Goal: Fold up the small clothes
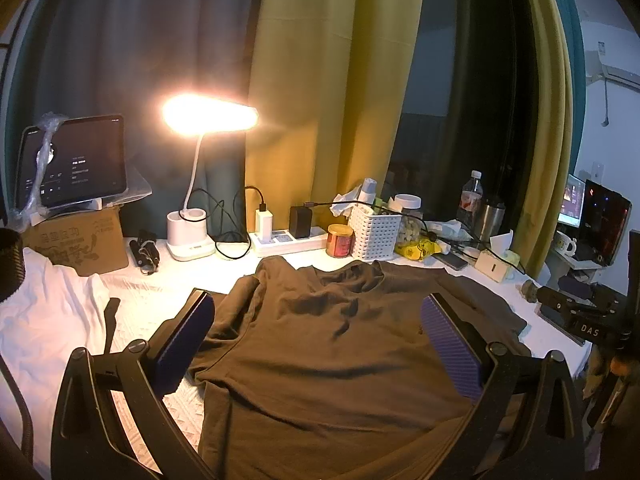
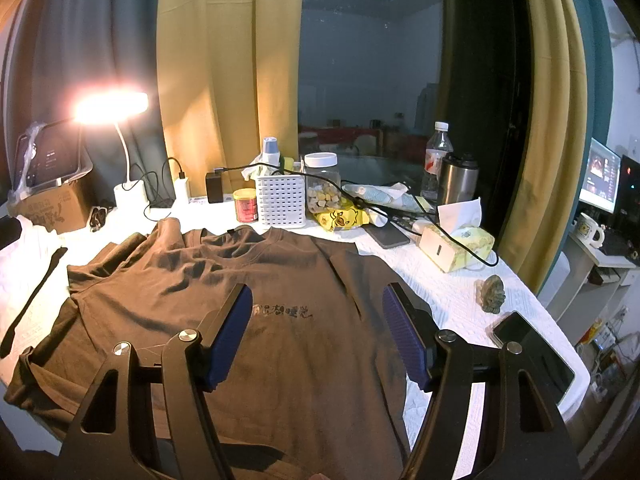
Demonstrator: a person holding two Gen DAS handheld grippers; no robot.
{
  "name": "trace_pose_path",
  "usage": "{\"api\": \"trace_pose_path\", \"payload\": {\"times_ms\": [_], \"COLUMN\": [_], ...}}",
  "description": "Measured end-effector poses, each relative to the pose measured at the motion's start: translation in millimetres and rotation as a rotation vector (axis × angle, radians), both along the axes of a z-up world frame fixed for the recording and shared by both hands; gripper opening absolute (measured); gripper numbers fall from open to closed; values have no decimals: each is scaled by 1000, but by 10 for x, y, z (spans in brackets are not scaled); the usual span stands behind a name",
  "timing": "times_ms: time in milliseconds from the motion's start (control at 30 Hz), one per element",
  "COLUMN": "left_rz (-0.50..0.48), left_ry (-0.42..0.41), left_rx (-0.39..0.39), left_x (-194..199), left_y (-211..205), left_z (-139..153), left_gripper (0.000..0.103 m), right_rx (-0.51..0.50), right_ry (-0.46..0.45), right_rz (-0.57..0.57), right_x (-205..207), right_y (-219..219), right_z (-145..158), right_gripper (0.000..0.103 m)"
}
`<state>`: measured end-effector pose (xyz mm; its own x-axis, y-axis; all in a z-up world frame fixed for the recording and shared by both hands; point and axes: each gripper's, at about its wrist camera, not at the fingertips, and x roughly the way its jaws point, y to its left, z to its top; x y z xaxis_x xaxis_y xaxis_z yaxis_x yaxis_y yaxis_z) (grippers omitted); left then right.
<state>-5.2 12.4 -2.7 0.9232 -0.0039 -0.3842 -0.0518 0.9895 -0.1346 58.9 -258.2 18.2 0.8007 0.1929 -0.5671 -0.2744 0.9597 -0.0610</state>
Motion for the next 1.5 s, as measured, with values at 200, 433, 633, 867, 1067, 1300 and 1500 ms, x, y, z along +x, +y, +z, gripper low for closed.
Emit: {"api": "trace_pose_path", "payload": {"times_ms": [200,433,633,867,1067,1300,1500], "left_rz": [0,3,5,5,7,15,30], "left_ry": [0,0,4,5,11,40,79], "left_rx": [-1,-4,-7,-8,-11,-6,12], "left_x": [2,6,-9,-5,-6,97,261], "left_y": [6,9,20,23,28,-7,-52], "left_z": [-4,-13,-29,-30,-42,-59,-74], "left_gripper": [102,102,102,102,102,102,102], "right_rx": [0,-1,-1,-2,-2,7,22], "right_ry": [2,3,5,5,8,23,58], "right_rz": [1,0,-1,0,0,1,-5], "right_x": [-8,1,1,11,2,4,242], "right_y": [4,13,15,12,27,21,-72], "right_z": [1,0,2,5,-29,-139,-216], "right_gripper": [71,71,71,71,71,71,71]}}
